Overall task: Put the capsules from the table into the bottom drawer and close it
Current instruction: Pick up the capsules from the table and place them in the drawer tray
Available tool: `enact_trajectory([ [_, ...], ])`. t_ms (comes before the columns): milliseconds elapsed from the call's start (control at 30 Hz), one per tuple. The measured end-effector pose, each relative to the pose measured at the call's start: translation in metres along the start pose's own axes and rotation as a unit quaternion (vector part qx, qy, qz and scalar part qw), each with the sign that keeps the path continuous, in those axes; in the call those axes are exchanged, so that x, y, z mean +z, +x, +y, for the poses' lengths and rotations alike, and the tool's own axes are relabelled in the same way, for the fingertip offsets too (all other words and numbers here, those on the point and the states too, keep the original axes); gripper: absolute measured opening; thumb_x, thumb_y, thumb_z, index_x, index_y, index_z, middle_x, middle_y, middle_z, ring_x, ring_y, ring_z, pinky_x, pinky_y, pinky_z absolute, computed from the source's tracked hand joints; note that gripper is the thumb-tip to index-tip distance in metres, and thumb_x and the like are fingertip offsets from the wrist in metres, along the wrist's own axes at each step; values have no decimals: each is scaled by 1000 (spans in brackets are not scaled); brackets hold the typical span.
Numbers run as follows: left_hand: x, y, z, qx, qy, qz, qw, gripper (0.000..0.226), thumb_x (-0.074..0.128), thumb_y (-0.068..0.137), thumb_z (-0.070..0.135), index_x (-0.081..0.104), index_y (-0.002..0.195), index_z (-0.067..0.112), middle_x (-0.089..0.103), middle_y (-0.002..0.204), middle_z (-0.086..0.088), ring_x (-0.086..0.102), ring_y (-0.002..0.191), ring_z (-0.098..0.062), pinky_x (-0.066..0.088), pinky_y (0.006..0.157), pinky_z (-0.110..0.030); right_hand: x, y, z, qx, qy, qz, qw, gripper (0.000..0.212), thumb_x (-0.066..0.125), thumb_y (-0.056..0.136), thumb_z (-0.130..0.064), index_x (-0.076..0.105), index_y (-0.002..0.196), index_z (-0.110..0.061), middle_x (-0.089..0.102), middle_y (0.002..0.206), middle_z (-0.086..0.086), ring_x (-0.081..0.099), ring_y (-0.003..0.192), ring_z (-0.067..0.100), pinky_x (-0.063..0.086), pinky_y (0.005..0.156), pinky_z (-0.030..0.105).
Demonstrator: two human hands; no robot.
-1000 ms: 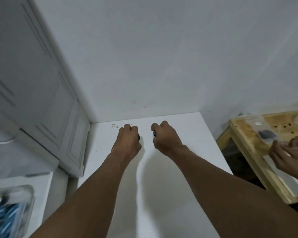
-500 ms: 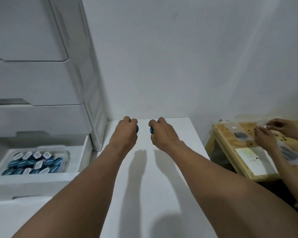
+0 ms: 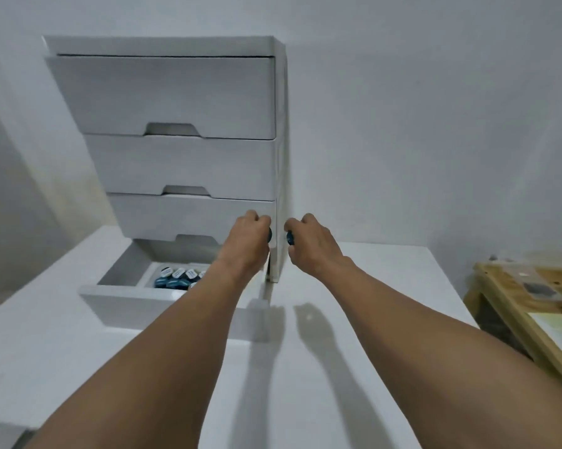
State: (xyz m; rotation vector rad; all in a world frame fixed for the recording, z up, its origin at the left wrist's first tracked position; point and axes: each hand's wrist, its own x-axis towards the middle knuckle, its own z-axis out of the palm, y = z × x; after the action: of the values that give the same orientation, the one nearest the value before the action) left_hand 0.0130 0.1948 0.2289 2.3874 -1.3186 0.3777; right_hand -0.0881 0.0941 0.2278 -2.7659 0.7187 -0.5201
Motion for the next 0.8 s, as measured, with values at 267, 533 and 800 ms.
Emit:
enact_trajectory([
  [267,-42,-57,-148,-24,34,-23,999,33,56,82,-6,57,113,5,52,110,-15,52,97,-30,48,79,-35,73,7,-142,-27,2,-11,1000,29,54,87,-3,56,114,-15,49,105,12,57,85,35,48,70,36],
  [533,-38,-67,-218,-12,16,-61,998,30,65,81,2,57,109,7,53,111,-15,54,93,-29,46,77,-33,114,22,-191,4,-6,-39,999,23,56,82,-3,57,102,-13,50,104,12,58,86,37,41,67,33],
  [800,-7,-29,-237,-6,26,-82,996,35,58,81,-3,57,114,8,53,111,-13,56,91,-28,47,74,-31,143,69,-170,20,-28,-51,998,28,54,84,0,58,108,-14,50,103,11,55,76,31,46,65,34],
])
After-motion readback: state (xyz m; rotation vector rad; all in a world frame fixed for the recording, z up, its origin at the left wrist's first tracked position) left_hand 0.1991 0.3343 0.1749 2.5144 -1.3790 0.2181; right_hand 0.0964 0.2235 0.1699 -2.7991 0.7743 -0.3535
